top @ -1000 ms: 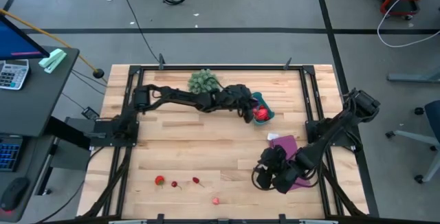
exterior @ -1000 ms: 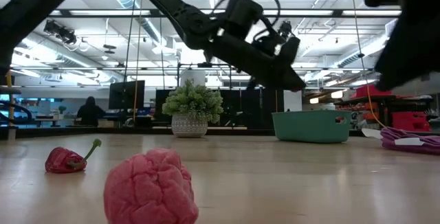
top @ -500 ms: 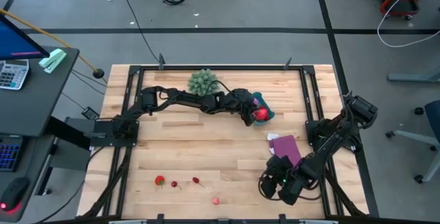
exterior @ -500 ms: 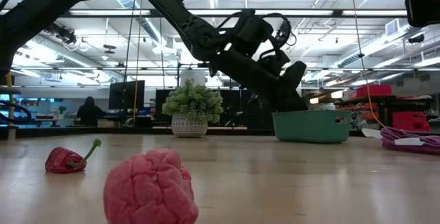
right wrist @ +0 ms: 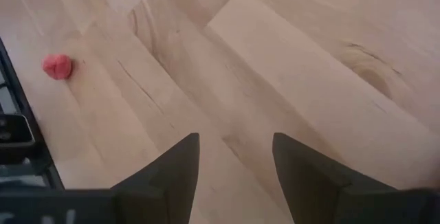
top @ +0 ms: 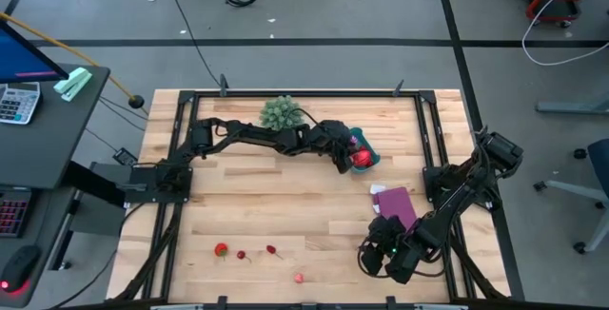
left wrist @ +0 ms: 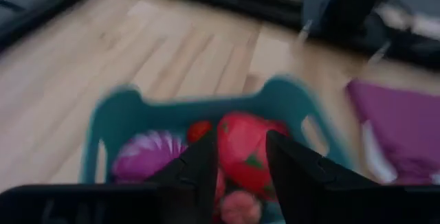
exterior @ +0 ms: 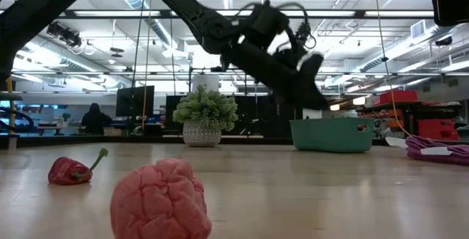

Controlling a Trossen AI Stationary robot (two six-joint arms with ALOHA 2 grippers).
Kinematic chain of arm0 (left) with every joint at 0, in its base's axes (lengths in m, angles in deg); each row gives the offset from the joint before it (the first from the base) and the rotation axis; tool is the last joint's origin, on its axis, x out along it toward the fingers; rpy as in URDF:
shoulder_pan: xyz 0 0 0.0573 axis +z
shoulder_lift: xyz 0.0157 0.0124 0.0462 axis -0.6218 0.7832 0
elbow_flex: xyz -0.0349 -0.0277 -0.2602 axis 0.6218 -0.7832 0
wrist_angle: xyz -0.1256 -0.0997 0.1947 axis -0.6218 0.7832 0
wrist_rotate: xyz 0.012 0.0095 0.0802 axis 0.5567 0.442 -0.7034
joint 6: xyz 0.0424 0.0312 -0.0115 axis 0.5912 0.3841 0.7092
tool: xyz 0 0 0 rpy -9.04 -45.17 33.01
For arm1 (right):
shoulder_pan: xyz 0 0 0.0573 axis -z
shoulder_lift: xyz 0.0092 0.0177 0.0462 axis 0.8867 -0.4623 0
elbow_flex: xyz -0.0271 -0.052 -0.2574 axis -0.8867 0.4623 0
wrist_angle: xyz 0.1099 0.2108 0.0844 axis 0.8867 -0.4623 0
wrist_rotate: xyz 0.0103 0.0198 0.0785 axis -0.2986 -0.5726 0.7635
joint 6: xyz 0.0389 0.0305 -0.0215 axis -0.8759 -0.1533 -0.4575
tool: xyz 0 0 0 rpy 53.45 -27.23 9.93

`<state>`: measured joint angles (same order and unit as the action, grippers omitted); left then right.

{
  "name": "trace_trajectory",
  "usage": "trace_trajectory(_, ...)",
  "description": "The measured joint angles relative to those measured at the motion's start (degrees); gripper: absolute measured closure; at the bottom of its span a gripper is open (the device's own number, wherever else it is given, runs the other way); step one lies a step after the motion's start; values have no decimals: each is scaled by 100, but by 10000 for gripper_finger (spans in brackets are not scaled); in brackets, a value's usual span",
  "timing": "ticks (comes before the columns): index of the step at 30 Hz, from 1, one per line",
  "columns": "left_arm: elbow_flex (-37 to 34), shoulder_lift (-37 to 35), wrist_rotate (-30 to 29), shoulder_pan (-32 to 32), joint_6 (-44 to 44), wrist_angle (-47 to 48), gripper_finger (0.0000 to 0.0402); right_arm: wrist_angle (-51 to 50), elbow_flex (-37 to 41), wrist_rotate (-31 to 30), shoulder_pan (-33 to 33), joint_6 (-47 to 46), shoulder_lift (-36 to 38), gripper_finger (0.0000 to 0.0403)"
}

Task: Pick and placing Produce into tupperware
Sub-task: Put the red strawberry into the blue bin

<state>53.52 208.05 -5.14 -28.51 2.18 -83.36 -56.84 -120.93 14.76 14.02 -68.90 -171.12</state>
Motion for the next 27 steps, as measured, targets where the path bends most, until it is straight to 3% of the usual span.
trace_trajectory(7,9,-1401,636,-22,470,2002,263,-4,0,-10,153,990,2,209)
trace_trajectory(13,9,-2564,656,-340,796,4016,279,255,0,-10,450,1691,4,209)
trace_trajectory(18,9,-3276,635,-955,738,5793,287,852,0,-109,684,2370,2,209)
trace_trajectory(23,-179,-3712,-120,-1783,264,6427,288,1836,0,-154,799,3308,-2,209)
trace_trajectory(27,-347,-3952,-1184,-2437,-117,6954,283,2748,-4,-170,793,4251,-94,209)
